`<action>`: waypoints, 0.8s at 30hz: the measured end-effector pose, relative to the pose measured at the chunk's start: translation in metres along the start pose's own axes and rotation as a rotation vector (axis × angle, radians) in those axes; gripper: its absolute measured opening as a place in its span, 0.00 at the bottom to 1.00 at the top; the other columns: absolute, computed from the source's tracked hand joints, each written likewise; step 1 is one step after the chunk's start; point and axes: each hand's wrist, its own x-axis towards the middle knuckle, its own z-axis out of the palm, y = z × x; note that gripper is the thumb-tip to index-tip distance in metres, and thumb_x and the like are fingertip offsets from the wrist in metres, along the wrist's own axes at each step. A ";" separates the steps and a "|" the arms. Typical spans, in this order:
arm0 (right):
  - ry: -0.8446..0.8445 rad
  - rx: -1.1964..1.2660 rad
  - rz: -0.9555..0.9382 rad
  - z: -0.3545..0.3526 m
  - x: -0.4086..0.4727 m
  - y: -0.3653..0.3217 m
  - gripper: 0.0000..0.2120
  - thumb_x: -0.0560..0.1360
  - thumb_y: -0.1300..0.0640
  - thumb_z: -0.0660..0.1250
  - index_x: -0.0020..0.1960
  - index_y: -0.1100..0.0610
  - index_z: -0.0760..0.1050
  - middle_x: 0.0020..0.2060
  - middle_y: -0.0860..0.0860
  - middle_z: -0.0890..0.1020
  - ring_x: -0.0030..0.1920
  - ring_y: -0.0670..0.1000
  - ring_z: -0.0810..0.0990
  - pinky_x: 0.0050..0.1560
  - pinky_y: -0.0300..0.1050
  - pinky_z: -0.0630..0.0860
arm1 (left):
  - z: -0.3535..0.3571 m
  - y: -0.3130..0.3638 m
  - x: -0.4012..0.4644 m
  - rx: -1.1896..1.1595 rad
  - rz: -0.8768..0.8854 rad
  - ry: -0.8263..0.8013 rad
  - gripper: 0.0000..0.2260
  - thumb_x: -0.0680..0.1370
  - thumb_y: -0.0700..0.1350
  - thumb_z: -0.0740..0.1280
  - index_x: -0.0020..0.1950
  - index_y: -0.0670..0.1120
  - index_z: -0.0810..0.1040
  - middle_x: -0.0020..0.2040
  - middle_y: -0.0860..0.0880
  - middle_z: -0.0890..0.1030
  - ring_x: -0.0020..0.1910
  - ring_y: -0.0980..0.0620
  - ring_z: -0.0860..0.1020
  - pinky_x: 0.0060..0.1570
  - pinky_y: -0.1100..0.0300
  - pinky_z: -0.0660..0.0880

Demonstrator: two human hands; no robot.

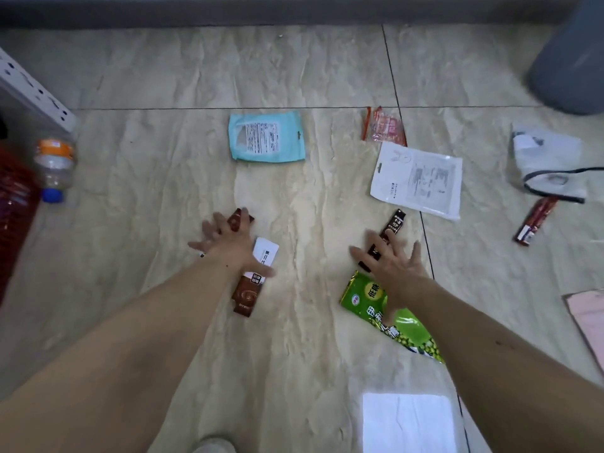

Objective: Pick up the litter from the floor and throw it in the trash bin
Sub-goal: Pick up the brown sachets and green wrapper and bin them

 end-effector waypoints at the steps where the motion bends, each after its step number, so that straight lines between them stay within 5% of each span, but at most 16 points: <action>1: 0.011 0.015 -0.002 0.002 0.000 0.000 0.74 0.46 0.40 0.84 0.74 0.39 0.34 0.75 0.53 0.40 0.77 0.64 0.44 0.69 0.71 0.58 | 0.001 0.000 0.001 -0.012 -0.003 -0.008 0.70 0.52 0.70 0.77 0.75 0.55 0.29 0.76 0.36 0.37 0.75 0.30 0.41 0.62 0.25 0.55; 5: 0.117 0.154 -0.024 0.002 0.000 0.004 0.58 0.51 0.44 0.83 0.73 0.43 0.54 0.67 0.51 0.61 0.65 0.58 0.63 0.59 0.55 0.75 | -0.001 0.004 0.002 0.070 0.078 0.157 0.67 0.55 0.67 0.77 0.78 0.46 0.38 0.70 0.36 0.59 0.67 0.35 0.63 0.58 0.40 0.71; 8: 0.140 0.338 0.014 0.000 0.004 0.001 0.42 0.57 0.50 0.83 0.66 0.51 0.67 0.61 0.51 0.69 0.62 0.56 0.68 0.53 0.49 0.75 | -0.003 0.011 0.003 0.051 0.163 0.242 0.55 0.60 0.58 0.81 0.74 0.38 0.52 0.63 0.39 0.70 0.60 0.40 0.72 0.49 0.52 0.73; 12: 0.125 0.363 0.097 0.001 0.006 -0.008 0.22 0.62 0.51 0.79 0.53 0.51 0.76 0.53 0.52 0.79 0.57 0.54 0.76 0.51 0.45 0.71 | 0.001 0.017 0.004 -0.138 0.243 0.191 0.37 0.62 0.47 0.82 0.60 0.41 0.62 0.53 0.42 0.79 0.51 0.41 0.79 0.39 0.54 0.71; 14: 0.112 0.367 0.134 0.003 0.006 -0.010 0.18 0.65 0.50 0.77 0.53 0.49 0.78 0.52 0.50 0.81 0.57 0.54 0.78 0.53 0.46 0.70 | 0.004 0.021 0.003 -0.136 0.260 0.163 0.33 0.64 0.48 0.80 0.58 0.43 0.63 0.52 0.43 0.79 0.50 0.42 0.78 0.38 0.55 0.70; 21: 0.034 0.701 0.322 -0.003 -0.013 0.004 0.08 0.66 0.53 0.75 0.41 0.52 0.77 0.36 0.52 0.77 0.40 0.56 0.78 0.35 0.40 0.68 | -0.017 0.036 -0.008 -0.136 0.335 0.094 0.24 0.68 0.46 0.75 0.52 0.46 0.61 0.46 0.45 0.77 0.42 0.44 0.74 0.37 0.56 0.69; 24: -0.001 0.844 0.376 -0.023 -0.041 0.023 0.14 0.69 0.54 0.74 0.31 0.53 0.70 0.29 0.51 0.73 0.38 0.55 0.75 0.30 0.40 0.64 | -0.044 0.048 -0.036 -0.183 0.347 0.054 0.24 0.69 0.45 0.75 0.54 0.45 0.62 0.44 0.46 0.75 0.41 0.44 0.75 0.37 0.56 0.69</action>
